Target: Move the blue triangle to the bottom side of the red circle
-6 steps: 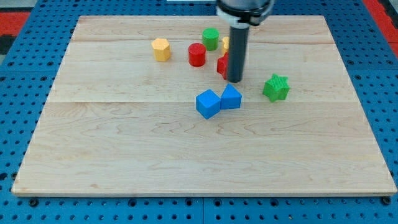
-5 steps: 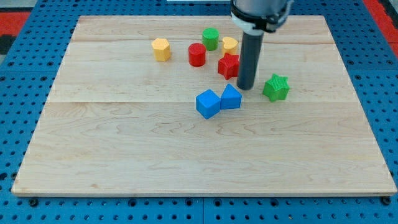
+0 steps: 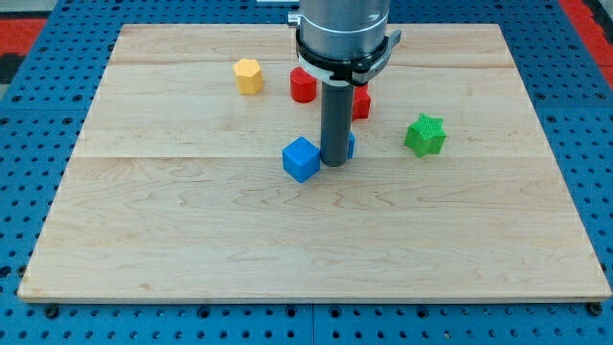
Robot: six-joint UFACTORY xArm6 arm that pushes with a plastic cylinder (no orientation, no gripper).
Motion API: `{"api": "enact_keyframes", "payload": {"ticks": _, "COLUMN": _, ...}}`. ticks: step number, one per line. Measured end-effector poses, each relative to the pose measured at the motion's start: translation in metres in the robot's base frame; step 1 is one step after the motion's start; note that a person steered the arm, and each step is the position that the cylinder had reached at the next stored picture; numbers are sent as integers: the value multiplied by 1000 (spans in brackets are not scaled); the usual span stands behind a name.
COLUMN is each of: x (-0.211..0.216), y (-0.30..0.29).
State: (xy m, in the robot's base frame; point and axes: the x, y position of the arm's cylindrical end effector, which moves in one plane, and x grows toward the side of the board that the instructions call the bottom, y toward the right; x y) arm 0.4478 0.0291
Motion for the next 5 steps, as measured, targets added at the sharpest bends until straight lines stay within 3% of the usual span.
{"api": "enact_keyframes", "payload": {"ticks": 1, "x": 0, "y": 48}}
{"api": "enact_keyframes", "payload": {"ticks": 2, "x": 0, "y": 55}}
{"api": "enact_keyframes", "payload": {"ticks": 5, "x": -17, "y": 37}}
